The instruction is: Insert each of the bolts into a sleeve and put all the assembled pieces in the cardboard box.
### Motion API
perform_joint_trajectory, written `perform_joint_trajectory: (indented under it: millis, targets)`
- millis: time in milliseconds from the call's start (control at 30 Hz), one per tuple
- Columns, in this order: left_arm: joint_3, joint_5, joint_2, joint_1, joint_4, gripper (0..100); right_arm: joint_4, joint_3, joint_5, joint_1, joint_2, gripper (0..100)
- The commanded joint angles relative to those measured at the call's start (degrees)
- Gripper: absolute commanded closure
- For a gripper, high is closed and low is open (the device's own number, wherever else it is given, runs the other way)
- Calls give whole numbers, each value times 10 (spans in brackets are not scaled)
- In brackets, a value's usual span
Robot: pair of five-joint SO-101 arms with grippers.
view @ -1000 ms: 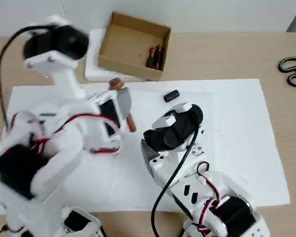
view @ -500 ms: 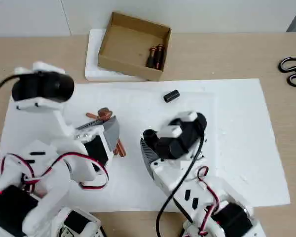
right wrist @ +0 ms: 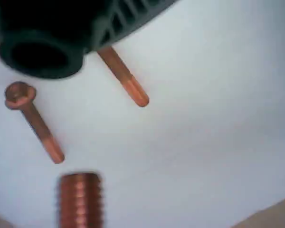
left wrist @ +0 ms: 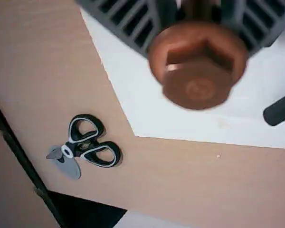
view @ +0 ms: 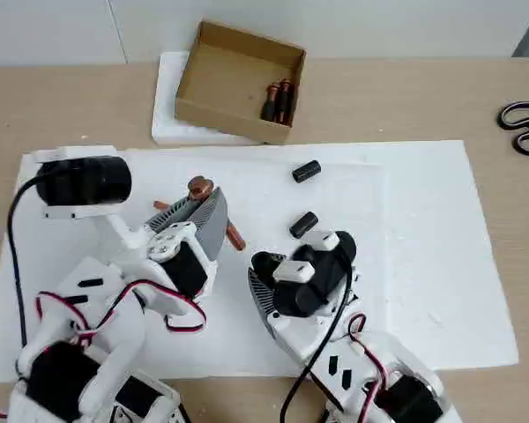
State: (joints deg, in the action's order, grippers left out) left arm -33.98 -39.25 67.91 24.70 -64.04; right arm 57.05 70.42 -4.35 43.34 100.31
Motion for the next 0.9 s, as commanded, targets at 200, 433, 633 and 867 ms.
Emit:
perform_joint_trajectory:
  millis: [200, 433, 633, 867]
  targets:
    - [-24, 4, 10, 48, 19, 994, -18, 0, 7, 1, 7, 995]
    - [-58, 4, 9, 70, 32, 994, -18, 0, 7, 1, 8, 995]
    - [-65, 4, 9, 70, 34, 994, -18, 0, 7, 1, 10, 995]
    - [-87, 4, 11, 84, 33, 994, -18, 0, 7, 1, 10, 995]
